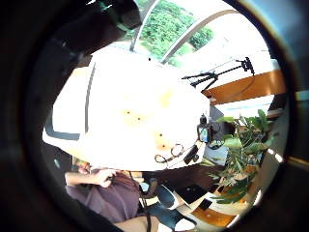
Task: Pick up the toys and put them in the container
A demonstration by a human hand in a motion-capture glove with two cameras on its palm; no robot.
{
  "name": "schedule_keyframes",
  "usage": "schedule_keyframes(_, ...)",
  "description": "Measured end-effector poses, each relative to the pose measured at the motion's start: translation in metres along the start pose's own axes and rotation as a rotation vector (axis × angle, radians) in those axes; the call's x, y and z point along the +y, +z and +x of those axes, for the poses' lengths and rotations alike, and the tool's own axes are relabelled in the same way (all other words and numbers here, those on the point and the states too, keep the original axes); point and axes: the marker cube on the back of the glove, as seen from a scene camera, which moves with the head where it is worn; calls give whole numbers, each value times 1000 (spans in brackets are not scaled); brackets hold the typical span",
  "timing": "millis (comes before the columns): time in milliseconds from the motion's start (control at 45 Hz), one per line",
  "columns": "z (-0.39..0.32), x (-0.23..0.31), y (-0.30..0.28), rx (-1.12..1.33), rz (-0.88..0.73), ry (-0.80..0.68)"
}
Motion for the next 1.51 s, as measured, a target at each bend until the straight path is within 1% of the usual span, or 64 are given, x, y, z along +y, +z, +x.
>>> schedule_keyframes(244,6,-9,10,62,-91,52)
schedule_keyframes(333,5,-9,13,77,-113,46)
schedule_keyframes(533,9,-7,6,109,-109,35)
schedule_keyframes(755,30,3,-21,130,-104,54)
schedule_keyframes(822,44,5,-30,157,-90,89)
schedule_keyframes(1044,109,27,-56,321,-55,282)
schedule_keyframes(1200,159,48,-61,286,-49,385)
schedule_keyframes(1355,207,67,-44,215,-44,489)
schedule_keyframes(1511,249,81,1,283,-56,547)
